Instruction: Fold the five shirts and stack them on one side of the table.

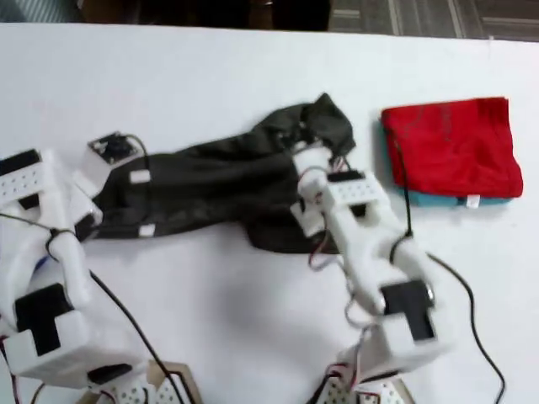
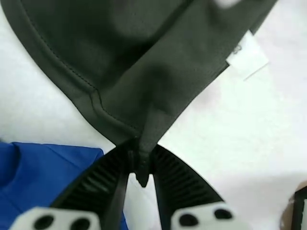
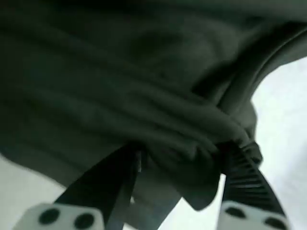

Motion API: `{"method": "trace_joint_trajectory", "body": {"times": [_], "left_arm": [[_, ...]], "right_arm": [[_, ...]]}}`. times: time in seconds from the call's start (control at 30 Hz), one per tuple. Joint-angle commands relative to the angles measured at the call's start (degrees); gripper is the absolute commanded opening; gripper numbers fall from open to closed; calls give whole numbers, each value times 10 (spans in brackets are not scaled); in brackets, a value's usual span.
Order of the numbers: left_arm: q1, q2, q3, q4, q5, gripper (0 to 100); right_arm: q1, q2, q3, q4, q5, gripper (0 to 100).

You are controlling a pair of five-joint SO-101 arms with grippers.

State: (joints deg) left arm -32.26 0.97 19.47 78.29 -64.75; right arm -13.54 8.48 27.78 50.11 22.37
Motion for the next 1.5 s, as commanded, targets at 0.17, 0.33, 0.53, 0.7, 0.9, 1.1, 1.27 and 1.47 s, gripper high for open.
{"method": "trace_joint_trajectory", "body": {"times": [0.17,0.33,0.53,0.7,0.9,1.1,1.27,1.47], "left_arm": [[-14,-28,-1,-4,5,25],[-14,-28,-1,-4,5,25],[-14,-28,-1,-7,5,25],[-14,-28,-1,-7,5,25],[-14,-28,-1,-7,5,25],[-14,-28,-1,-4,5,25],[-14,-28,-1,-4,5,25],[-14,-28,0,-4,5,25]], "right_arm": [[36,87,-261,128,-1,255],[35,73,-302,200,-1,256],[34,15,-302,300,-1,257],[33,-74,-272,349,3,257],[10,-111,-99,274,0,257],[-10,-110,-22,154,-2,255],[-2,-109,-7,137,-2,255],[32,-108,-7,118,-2,254]]}}
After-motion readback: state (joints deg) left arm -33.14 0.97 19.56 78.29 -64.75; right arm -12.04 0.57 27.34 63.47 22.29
